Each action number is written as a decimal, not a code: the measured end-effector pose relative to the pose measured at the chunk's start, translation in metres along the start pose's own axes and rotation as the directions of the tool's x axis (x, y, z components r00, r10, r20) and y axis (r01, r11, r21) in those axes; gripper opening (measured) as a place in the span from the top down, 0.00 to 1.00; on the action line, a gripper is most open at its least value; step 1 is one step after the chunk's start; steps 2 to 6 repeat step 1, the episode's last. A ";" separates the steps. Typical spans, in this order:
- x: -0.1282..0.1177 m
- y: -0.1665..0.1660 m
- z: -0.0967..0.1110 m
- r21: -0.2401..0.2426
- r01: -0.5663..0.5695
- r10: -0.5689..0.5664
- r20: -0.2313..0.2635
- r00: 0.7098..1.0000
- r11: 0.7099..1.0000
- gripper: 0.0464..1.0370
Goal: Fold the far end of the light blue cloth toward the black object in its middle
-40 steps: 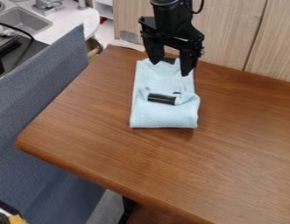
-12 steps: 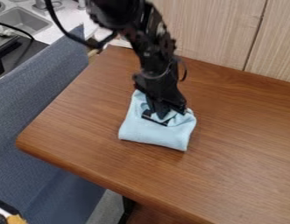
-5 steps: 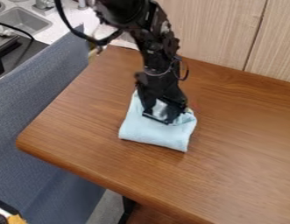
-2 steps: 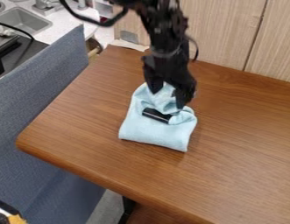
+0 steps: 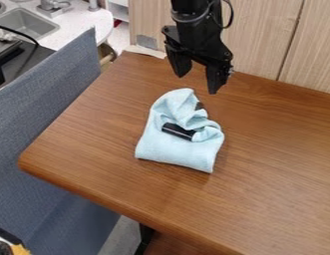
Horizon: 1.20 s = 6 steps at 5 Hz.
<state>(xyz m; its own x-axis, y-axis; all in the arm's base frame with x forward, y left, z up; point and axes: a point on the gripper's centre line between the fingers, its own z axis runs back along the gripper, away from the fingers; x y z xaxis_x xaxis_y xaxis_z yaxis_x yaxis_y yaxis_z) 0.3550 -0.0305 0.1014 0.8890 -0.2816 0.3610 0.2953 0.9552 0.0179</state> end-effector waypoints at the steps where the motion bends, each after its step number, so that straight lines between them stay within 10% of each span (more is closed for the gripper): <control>1: 0.000 0.000 0.001 0.000 0.000 0.000 0.002 1.000 1.000 0.04; 6: 0.000 0.000 0.001 0.000 0.000 0.000 0.002 1.000 1.000 0.04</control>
